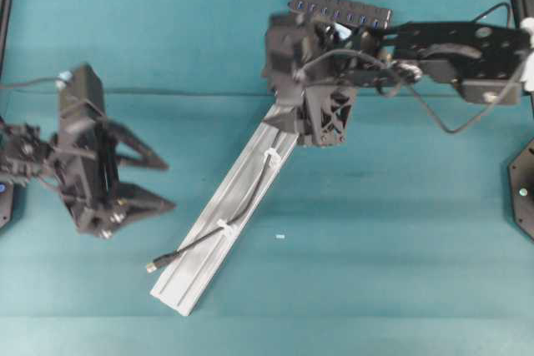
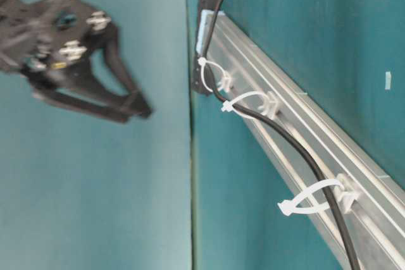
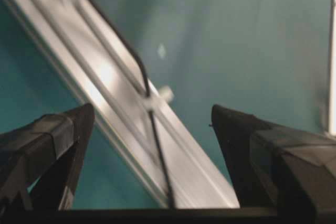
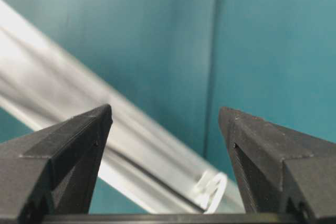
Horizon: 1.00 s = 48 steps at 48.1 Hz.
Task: Pass the USB cable through three rings with both arms.
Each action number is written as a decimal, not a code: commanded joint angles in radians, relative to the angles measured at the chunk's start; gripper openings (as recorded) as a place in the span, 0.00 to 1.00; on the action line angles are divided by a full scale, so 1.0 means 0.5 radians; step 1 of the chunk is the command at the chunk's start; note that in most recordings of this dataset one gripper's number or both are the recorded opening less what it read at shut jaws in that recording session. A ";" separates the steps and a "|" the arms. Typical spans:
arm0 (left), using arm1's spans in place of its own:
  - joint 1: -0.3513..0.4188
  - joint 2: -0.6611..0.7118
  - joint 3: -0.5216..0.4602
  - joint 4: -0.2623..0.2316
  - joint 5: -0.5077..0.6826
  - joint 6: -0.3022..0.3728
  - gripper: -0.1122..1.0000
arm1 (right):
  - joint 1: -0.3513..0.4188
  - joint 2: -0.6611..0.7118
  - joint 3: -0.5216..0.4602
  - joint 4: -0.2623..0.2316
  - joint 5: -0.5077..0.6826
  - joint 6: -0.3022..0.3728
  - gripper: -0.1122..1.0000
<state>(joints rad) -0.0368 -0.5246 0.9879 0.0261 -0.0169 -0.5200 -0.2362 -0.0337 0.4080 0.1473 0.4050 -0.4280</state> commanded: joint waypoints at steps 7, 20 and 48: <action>0.169 -0.442 -0.046 0.006 -0.012 0.387 0.96 | -0.083 -0.129 0.021 0.000 -0.101 0.209 0.88; 0.301 -0.828 -0.025 0.006 0.006 0.568 0.96 | -0.147 -0.285 0.089 0.000 -0.193 0.249 0.88; 0.316 -1.074 -0.028 0.006 0.233 0.604 0.96 | -0.123 -0.703 0.341 0.018 -0.546 0.623 0.88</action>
<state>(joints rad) 0.1197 -1.0400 0.9879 0.0261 0.1028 -0.2209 -0.3007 -0.3482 0.5568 0.1534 0.1733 -0.1457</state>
